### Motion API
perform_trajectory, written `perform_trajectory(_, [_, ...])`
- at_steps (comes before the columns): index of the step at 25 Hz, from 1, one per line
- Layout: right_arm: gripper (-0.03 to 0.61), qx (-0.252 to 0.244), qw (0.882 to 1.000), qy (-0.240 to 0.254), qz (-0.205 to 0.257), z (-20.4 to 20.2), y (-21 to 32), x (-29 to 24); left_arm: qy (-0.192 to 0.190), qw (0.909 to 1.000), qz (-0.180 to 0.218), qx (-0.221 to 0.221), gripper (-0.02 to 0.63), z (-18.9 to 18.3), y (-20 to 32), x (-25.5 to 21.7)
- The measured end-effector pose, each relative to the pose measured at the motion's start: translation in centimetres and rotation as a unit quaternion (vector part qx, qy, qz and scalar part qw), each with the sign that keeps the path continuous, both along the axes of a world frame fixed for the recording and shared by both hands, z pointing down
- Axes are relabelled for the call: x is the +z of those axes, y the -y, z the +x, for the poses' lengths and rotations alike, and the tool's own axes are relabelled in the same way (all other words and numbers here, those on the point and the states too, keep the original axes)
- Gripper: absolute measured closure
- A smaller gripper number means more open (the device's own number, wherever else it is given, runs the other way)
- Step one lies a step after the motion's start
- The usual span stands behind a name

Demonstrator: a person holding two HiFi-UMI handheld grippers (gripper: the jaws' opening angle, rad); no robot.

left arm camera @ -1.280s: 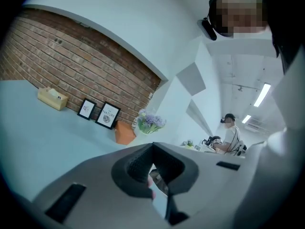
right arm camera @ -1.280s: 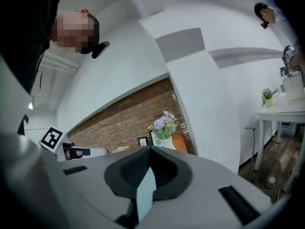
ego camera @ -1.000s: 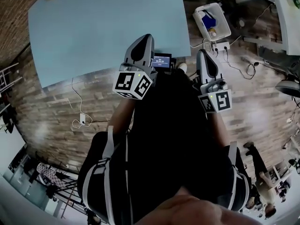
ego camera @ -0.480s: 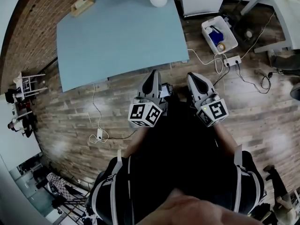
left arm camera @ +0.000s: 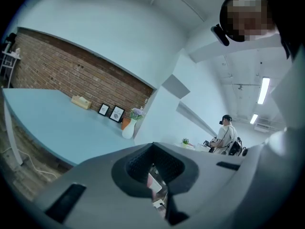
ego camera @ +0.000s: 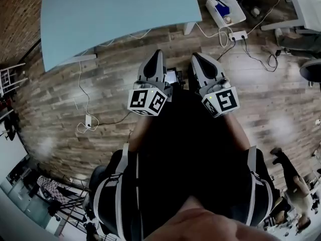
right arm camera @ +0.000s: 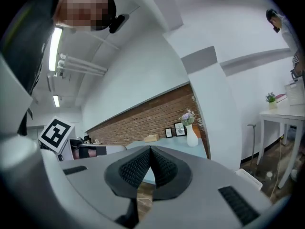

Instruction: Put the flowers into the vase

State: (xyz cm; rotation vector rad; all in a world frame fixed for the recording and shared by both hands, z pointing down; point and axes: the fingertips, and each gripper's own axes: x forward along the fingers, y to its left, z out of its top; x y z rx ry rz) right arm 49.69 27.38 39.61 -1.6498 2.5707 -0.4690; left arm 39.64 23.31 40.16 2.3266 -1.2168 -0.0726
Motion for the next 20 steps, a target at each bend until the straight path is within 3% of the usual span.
perform_trajectory(4, [0.56, 0.009, 1.0, 0.002, -0.019, -1.7, -4.7, 0.0, -0.017, 0.9995, -0.021, -0.017, 0.584, -3.3, -3.6, 0.9])
perform_trajectory(9, [0.56, -0.011, 1.0, 0.019, -0.019, -3.0, -8.0, -0.6, -0.015, 0.9992, -0.017, -0.033, 0.584, -4.9, -7.0, 0.0])
perform_trajectory(20, [0.56, -0.029, 0.999, 0.022, -0.015, 0.8, -9.3, -0.6, 0.007, 0.9993, 0.023, -0.03, 0.584, 0.7, -9.8, -1.8])
